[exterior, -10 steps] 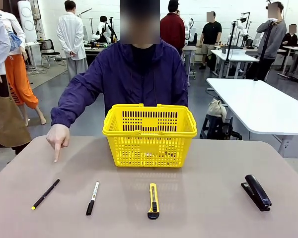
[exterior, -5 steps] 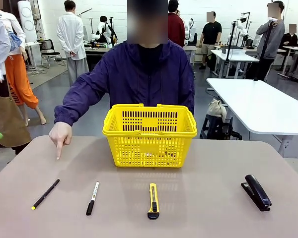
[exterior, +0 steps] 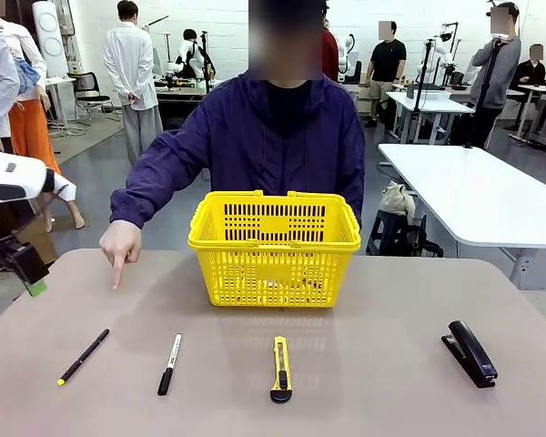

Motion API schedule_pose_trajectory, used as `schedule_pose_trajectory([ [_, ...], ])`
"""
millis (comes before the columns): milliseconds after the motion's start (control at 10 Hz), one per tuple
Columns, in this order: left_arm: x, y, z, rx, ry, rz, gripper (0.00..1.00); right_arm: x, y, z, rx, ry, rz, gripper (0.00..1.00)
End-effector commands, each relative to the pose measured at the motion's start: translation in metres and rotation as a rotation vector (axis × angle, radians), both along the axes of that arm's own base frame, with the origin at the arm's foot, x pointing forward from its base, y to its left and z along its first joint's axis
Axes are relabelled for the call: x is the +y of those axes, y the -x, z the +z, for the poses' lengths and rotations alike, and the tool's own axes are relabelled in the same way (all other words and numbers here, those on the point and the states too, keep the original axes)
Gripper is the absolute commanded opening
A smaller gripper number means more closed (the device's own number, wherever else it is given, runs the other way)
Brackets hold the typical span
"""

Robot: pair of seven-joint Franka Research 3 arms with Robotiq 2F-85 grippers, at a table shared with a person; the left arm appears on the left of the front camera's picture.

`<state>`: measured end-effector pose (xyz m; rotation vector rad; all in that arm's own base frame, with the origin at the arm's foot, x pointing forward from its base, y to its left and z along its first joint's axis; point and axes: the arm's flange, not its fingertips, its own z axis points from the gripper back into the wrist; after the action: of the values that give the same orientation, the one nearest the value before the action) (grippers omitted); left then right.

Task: Place the items the person wants into the basket.
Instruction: Pick up the item the person points to and place it in the Market Basket.

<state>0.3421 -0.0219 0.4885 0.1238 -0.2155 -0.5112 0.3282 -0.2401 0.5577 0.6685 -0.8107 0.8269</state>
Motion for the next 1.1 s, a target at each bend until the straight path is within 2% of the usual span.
schedule_pose_trajectory([
  [0, -0.006, 0.024, -0.044, 0.005, -0.019, 0.037, 1.0, 0.0, -0.003, -0.001, -0.028, -0.022, 0.011, 1.0],
  [100, 0.002, 0.024, -0.036, -0.018, 0.024, 0.043, 1.0, 0.0, -0.003, -0.001, -0.028, -0.022, 0.011, 1.0],
  [200, -0.005, -0.004, -0.007, 0.014, -0.009, 0.013, 1.0, 0.0, -0.003, -0.001, -0.028, -0.022, 0.011, 1.0],
  [800, -0.007, -0.005, -0.009, 0.014, 0.01, 0.015, 1.0, 0.0, -0.003, -0.001, -0.028, -0.022, 0.011, 1.0],
  [1000, -0.026, -0.003, -0.042, 0.087, 0.028, -0.034, 1.0, 0.0, -0.003, -0.001, -0.028, -0.022, 0.011, 1.0],
])
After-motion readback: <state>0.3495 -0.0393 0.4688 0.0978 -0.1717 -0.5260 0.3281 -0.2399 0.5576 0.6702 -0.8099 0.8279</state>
